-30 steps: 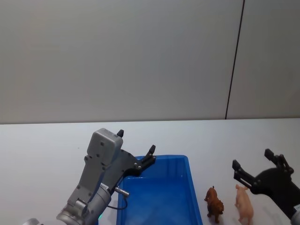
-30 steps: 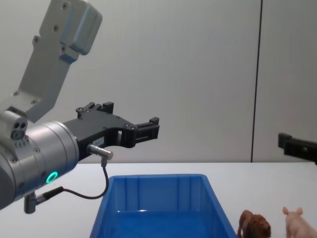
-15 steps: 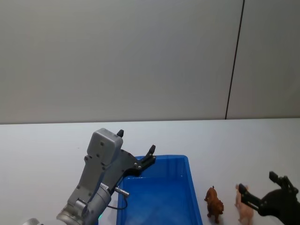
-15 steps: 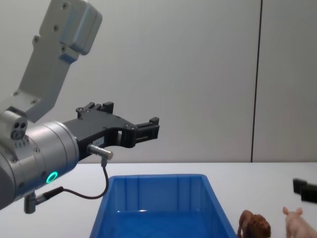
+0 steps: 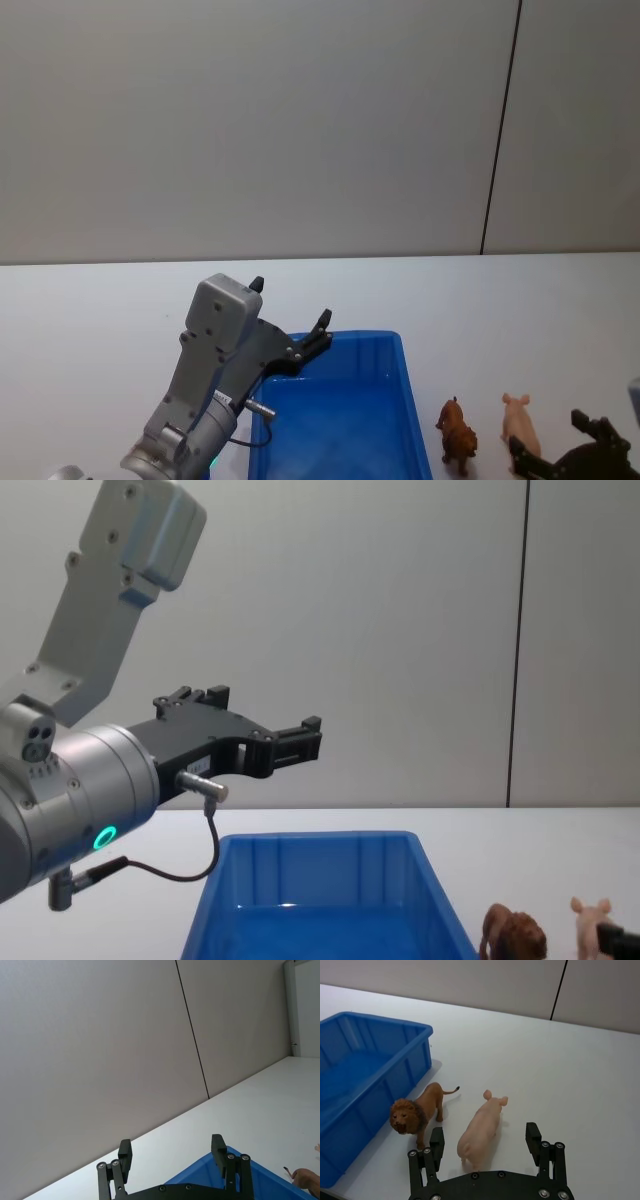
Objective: Pick up the two dolls from the table and place them into the box.
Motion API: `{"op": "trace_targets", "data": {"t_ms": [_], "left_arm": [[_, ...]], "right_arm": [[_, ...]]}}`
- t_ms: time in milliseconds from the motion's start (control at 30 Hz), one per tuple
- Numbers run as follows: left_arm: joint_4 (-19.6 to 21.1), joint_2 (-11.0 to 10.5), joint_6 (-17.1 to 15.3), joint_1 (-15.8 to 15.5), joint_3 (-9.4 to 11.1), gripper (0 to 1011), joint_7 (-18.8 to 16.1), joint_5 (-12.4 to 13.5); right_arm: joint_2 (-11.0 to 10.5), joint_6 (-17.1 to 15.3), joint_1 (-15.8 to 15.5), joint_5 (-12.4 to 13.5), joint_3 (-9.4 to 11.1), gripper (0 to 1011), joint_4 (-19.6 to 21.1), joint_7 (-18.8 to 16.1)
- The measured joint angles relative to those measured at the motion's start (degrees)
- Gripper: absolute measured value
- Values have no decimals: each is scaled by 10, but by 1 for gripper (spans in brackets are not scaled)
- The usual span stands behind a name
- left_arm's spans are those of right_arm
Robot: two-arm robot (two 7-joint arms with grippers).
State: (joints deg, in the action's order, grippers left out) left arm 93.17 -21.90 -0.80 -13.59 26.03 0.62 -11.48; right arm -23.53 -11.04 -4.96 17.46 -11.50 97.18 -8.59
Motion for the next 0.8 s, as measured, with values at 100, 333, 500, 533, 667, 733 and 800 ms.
{"op": "trace_targets", "data": {"t_ms": [100,333,500,533,667,733,800], "left_arm": [[0,0,0,0,0,1002,0,0],[0,0,0,0,0,1002,0,0],[0,0,0,0,0,1002,0,0],[0,0,0,0,0,1002,0,0],[0,0,0,0,0,1002,0,0],[0,0,0,0,0,1002,0,0],[0,0,0,0,0,1002,0,0]], "right_arm": [[5,-5,4,-2,-2,1001,-10,-1],[18,-15,17,-5,-9,1001,-34,-4],[25,-19,25,-6,-12,1001,-48,-5],[27,-20,27,-6,-12,1001,-50,-5],[33,-23,34,-6,-14,963,-60,-5],[37,-25,38,-5,-15,902,-67,-6],[40,-27,42,-4,-16,863,-72,-6]]}}
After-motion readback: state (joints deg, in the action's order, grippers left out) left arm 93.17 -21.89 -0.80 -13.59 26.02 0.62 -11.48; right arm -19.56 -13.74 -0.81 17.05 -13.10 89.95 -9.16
